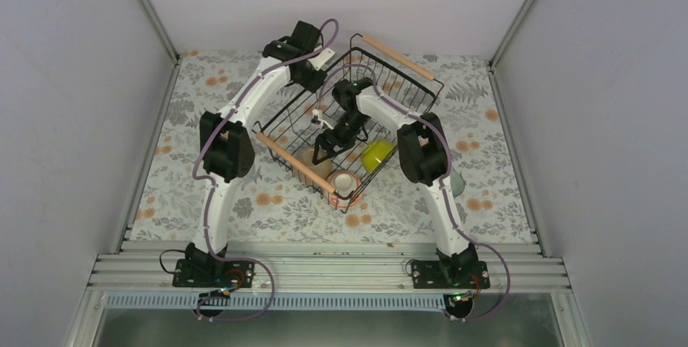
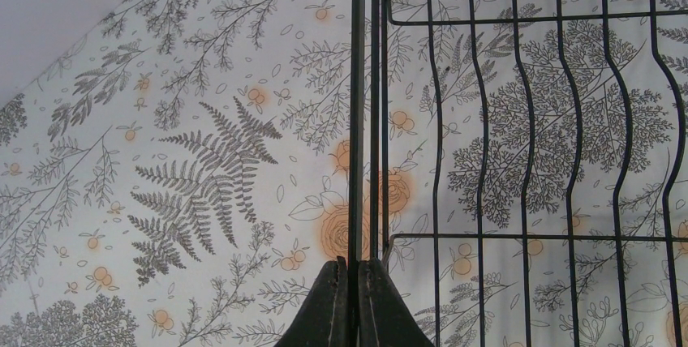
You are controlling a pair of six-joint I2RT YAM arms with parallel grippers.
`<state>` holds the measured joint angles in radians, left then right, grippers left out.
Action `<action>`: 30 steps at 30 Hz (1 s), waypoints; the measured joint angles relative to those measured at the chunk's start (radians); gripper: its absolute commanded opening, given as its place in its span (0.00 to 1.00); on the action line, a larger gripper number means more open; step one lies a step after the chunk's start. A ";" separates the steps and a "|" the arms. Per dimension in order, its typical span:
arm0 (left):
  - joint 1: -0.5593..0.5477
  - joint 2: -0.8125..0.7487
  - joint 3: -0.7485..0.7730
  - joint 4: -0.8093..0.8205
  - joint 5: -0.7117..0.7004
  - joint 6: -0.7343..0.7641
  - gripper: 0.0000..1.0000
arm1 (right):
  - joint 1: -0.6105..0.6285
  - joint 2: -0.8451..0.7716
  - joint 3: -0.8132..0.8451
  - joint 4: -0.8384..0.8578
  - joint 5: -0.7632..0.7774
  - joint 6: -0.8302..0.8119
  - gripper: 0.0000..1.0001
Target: Unload the bowls from the dish rack
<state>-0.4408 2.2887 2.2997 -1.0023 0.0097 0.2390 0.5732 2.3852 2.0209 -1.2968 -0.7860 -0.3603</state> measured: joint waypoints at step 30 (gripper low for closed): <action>-0.009 0.000 0.000 -0.004 -0.010 0.004 0.02 | 0.014 -0.106 -0.047 0.025 -0.027 0.040 1.00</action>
<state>-0.4500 2.2883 2.2993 -1.0061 0.0002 0.2428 0.5877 2.2795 1.9739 -1.2716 -0.8131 -0.3199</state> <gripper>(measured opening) 0.041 0.997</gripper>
